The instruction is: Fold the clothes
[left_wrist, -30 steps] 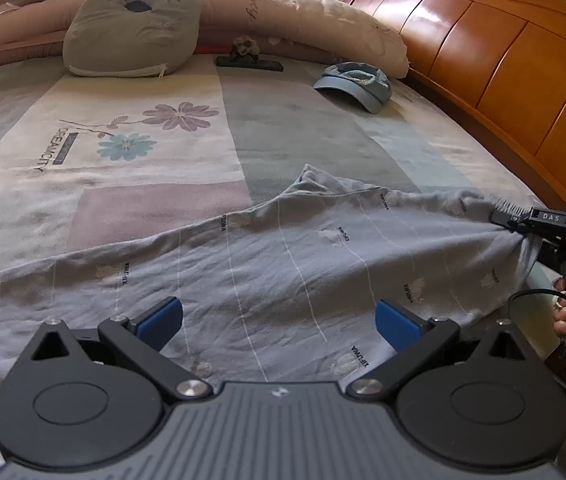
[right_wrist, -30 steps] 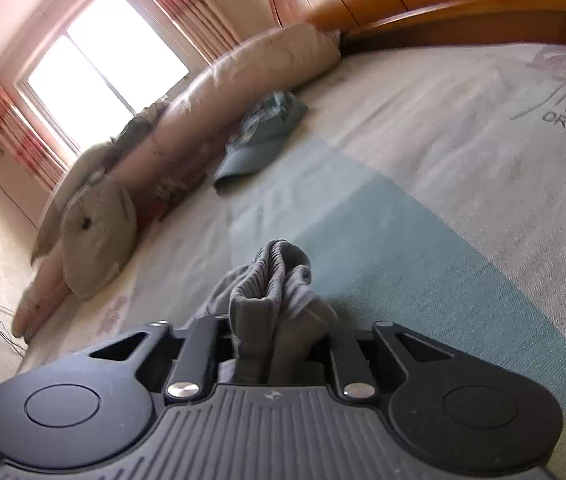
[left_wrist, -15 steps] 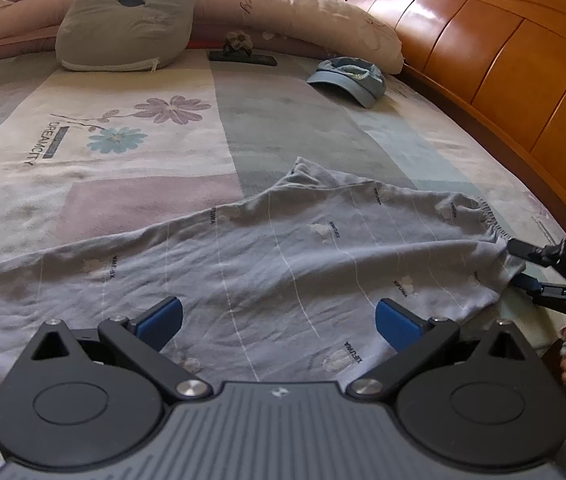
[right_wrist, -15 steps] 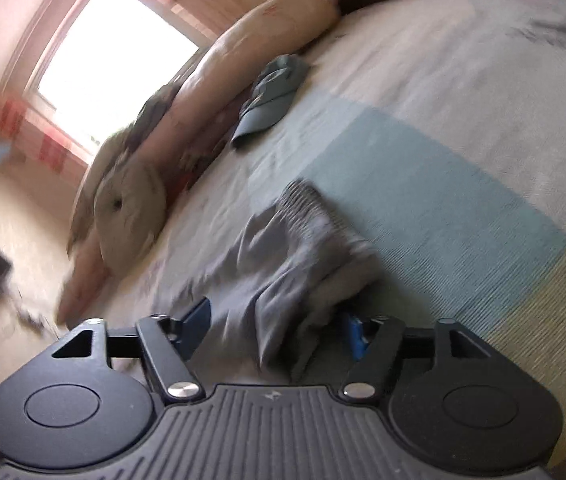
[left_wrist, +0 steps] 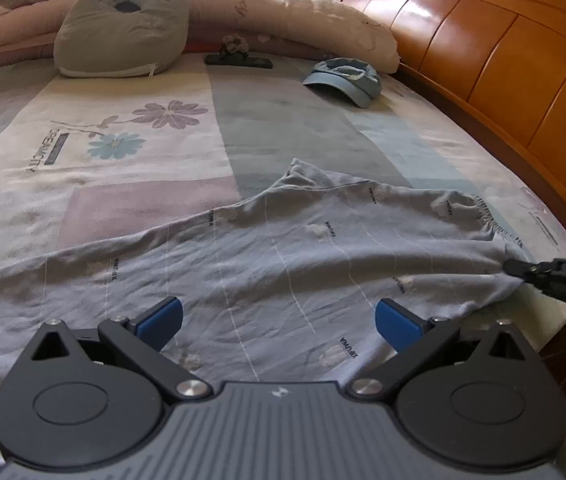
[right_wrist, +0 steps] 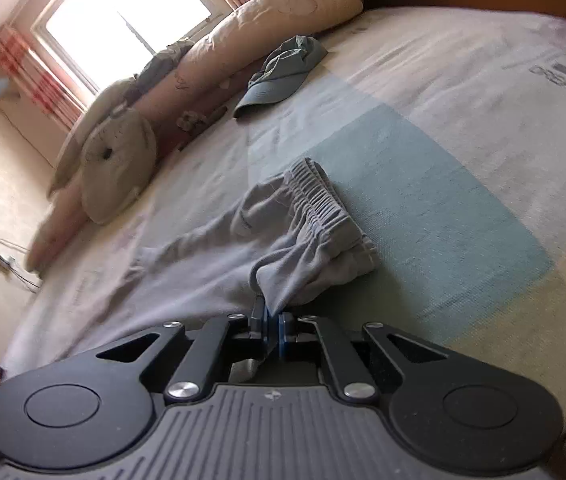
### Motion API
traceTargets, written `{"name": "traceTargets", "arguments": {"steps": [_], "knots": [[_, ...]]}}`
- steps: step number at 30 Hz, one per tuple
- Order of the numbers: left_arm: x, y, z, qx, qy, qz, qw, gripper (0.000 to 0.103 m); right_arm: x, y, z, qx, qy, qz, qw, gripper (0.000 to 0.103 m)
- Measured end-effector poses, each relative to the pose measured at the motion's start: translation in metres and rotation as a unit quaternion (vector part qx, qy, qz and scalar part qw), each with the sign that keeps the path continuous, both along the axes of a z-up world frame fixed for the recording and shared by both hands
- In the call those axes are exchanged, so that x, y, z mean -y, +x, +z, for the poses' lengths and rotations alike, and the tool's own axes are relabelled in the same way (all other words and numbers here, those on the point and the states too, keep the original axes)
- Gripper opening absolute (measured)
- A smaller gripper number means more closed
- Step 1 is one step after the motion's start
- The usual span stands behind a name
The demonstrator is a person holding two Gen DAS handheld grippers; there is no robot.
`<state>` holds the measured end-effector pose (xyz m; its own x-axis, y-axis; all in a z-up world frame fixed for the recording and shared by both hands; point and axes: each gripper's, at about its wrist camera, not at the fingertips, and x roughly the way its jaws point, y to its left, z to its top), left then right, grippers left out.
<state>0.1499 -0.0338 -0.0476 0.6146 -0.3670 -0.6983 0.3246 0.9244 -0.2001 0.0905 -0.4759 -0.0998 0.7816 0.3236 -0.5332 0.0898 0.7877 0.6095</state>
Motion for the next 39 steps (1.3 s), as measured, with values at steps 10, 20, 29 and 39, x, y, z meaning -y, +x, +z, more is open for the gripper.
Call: {"name": "traceTargets", "arguments": {"steps": [10, 20, 29, 39], "knots": [[0.004, 0.0, -0.001, -0.002, 0.004, -0.011, 0.9999, 0.102, 0.018, -0.014, 0.006, -0.074, -0.001, 0.01, 0.997, 0.019], [0.016, 0.0, -0.001, 0.0, 0.011, -0.024, 0.9997, 0.102, 0.043, 0.036, 0.05, 0.021, -0.102, -0.001, 0.995, 0.055], [0.017, 0.008, -0.004, -0.003, 0.032, -0.019, 0.9993, 0.102, 0.014, 0.116, 0.011, -0.003, -0.18, 0.067, 0.981, 0.059], [0.028, 0.016, -0.01, -0.006, 0.042, -0.036, 0.9984, 0.102, -0.003, 0.124, 0.014, 0.012, -0.24, 0.084, 0.967, 0.028]]}}
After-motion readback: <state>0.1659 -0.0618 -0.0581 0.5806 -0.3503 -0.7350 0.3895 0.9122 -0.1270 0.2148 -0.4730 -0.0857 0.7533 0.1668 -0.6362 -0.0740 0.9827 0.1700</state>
